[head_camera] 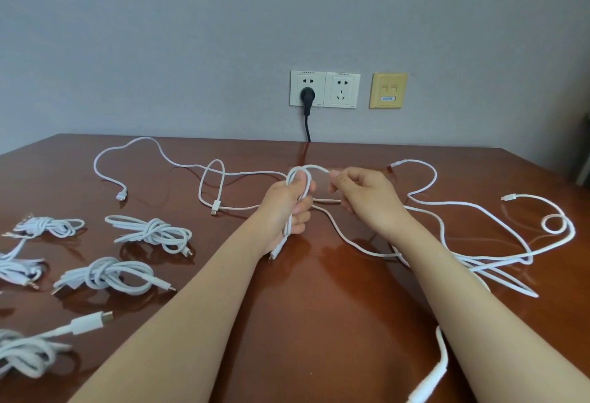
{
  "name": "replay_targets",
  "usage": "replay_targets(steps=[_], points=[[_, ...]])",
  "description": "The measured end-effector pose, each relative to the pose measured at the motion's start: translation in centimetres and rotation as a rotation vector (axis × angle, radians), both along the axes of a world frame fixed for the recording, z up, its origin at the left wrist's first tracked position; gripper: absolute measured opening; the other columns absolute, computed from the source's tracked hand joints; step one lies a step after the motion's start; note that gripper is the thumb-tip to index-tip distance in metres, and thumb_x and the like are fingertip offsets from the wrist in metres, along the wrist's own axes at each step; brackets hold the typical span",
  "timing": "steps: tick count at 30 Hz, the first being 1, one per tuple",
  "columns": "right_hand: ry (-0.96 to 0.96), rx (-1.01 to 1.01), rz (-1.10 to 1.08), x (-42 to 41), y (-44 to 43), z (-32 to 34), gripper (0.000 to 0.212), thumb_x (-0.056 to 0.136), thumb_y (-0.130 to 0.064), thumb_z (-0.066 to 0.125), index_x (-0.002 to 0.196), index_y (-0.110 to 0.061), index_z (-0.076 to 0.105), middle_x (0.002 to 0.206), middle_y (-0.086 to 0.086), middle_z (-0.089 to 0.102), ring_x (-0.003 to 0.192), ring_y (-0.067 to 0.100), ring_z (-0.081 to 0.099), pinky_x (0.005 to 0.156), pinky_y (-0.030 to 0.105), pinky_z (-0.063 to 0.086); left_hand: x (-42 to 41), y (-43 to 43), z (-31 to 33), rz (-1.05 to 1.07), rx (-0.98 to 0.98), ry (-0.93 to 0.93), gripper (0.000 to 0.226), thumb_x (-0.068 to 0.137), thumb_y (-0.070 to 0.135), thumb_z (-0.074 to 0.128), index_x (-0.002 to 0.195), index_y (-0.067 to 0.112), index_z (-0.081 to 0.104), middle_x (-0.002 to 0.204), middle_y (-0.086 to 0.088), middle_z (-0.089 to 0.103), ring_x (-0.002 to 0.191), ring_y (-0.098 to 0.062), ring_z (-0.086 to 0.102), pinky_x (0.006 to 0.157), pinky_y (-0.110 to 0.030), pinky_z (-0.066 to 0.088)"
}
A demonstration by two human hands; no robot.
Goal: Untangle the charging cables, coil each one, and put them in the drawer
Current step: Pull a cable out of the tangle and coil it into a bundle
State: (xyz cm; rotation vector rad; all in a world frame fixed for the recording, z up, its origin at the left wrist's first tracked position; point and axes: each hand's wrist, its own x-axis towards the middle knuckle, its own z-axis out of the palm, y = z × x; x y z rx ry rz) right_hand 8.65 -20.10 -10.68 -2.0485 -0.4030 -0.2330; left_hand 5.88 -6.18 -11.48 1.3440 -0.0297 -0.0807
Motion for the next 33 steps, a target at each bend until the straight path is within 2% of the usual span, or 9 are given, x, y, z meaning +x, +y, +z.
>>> replay_targets(steps=[3,8,11,16,23,25,29,31,33], points=[[-0.092,-0.107,-0.042,-0.2,-0.1,0.2,0.034,0.090,-0.038,0.052,0.059,-0.025,0.057,0.047,-0.009,0.051,0.054,0.010,0.044,0.063,0.029,0.038,0.2,0.2,0.0,0.028,-0.090,0.006,0.039,0.102,0.037,0.026,0.076,0.015,0.044,0.036,0.007,0.025,0.027,-0.004,0.018,0.031,-0.012,0.015],[-0.206,-0.219,-0.025,-1.4,0.3,0.8,0.031,0.093,-0.029,0.050,0.063,-0.022,0.053,0.049,-0.006,0.045,0.054,0.008,0.041,0.056,0.026,0.033,0.3,0.3,-0.1,0.104,-0.101,-0.013,0.037,0.102,0.036,0.028,0.077,0.014,0.045,0.036,0.007,0.025,0.027,-0.005,0.018,0.031,-0.011,0.015],[-0.194,-0.317,0.024,-2.1,0.9,0.6,0.033,0.093,-0.027,0.049,0.061,-0.019,0.051,0.051,-0.004,0.042,0.056,0.016,0.040,0.055,0.030,0.031,0.4,0.1,-0.2,0.165,-0.061,-0.028,0.037,0.102,0.033,0.032,0.076,0.012,0.048,0.036,0.005,0.025,0.027,-0.005,0.019,0.033,-0.011,0.015],[-0.209,-0.475,0.080,-2.5,1.8,-0.1,0.026,0.094,-0.027,0.046,0.082,-0.011,0.062,0.058,-0.004,0.046,0.073,0.028,0.051,0.060,0.030,0.031,0.3,-0.1,-0.3,0.187,0.016,-0.074,0.031,0.101,0.028,0.037,0.086,0.011,0.059,0.037,0.005,0.026,0.028,-0.006,0.021,0.035,-0.012,0.015],[-0.194,-0.549,0.100,-2.7,1.5,-0.3,0.024,0.095,-0.027,0.044,0.077,-0.016,0.056,0.071,0.002,0.053,0.082,0.030,0.055,0.062,0.030,0.031,0.8,-0.4,-0.5,0.244,0.273,-0.079,0.032,0.096,0.029,0.050,0.070,0.012,0.053,0.030,0.009,0.032,0.027,-0.007,0.028,0.037,-0.017,0.022],[-0.191,-0.570,0.123,-2.8,1.6,-0.4,0.023,0.095,-0.026,0.044,0.075,-0.019,0.053,0.073,0.004,0.053,0.082,0.031,0.055,0.063,0.030,0.032,0.8,-0.3,-0.6,0.284,0.447,-0.111,0.035,0.096,0.032,0.049,0.067,0.011,0.050,0.036,0.008,0.036,0.035,-0.011,0.033,0.045,-0.026,0.025],[-0.187,-0.600,0.140,-2.8,1.7,-0.4,0.026,0.095,-0.025,0.042,0.070,-0.018,0.048,0.072,0.005,0.052,0.075,0.030,0.051,0.061,0.030,0.030,0.7,-0.2,-0.8,0.385,0.811,-0.217,0.038,0.098,0.036,0.040,0.071,0.010,0.050,0.072,-0.011,0.058,0.071,-0.030,0.054,0.068,-0.036,0.043],[-0.192,-0.609,0.149,-2.8,1.8,-0.4,0.028,0.094,-0.025,0.041,0.067,-0.021,0.045,0.071,0.003,0.051,0.073,0.028,0.050,0.060,0.030,0.030,0.8,-0.2,-0.9,0.403,0.843,-0.214,0.039,0.098,0.037,0.039,0.073,0.010,0.050,0.085,-0.019,0.064,0.083,-0.037,0.060,0.079,-0.041,0.048],[-0.185,-0.600,0.165,-2.8,1.8,-0.5,0.028,0.096,-0.028,0.041,0.069,-0.022,0.046,0.074,0.003,0.054,0.077,0.029,0.054,0.062,0.030,0.032,1.0,0.0,-0.9,0.389,0.787,-0.187,0.039,0.099,0.035,0.039,0.067,0.013,0.050,0.077,-0.012,0.062,0.082,-0.034,0.060,0.080,-0.038,0.048]])
